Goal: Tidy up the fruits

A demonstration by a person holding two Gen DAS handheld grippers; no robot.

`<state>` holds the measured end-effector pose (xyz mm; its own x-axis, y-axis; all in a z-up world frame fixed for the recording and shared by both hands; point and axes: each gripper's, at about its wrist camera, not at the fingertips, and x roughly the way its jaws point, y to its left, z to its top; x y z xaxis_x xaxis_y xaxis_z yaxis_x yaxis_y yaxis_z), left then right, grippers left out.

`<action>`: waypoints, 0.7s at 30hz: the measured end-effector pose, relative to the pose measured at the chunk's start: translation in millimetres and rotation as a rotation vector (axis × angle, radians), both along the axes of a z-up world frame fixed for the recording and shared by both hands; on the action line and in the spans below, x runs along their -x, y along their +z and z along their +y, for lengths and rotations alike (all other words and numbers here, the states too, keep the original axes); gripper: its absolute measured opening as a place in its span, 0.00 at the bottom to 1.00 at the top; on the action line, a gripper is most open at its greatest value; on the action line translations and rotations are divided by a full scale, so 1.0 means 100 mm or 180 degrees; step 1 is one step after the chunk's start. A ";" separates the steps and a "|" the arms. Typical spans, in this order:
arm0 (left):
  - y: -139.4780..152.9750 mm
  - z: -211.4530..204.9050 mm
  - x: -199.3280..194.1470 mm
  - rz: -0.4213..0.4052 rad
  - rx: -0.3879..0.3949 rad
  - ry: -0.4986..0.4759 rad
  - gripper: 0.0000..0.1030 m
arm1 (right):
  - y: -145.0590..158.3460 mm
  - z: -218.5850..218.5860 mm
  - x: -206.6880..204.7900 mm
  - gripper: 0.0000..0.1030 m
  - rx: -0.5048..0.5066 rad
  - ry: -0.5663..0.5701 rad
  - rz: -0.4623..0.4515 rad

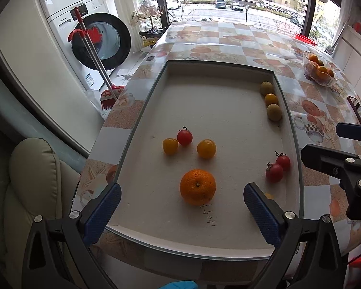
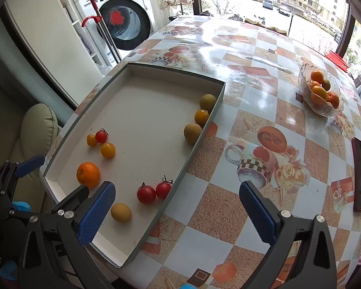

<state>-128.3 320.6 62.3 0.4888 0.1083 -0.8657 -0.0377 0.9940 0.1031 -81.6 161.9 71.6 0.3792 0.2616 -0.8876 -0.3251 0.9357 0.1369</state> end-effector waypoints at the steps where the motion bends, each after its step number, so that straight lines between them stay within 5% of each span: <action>1: 0.00 0.01 0.00 0.0002 0.0003 0.0005 0.99 | 0.00 0.00 0.01 1.00 0.0007 0.0006 0.0001; 21: -0.04 -0.05 0.03 0.0047 -0.0003 -0.0058 0.99 | -0.02 0.03 0.07 1.00 0.0086 0.0077 0.0032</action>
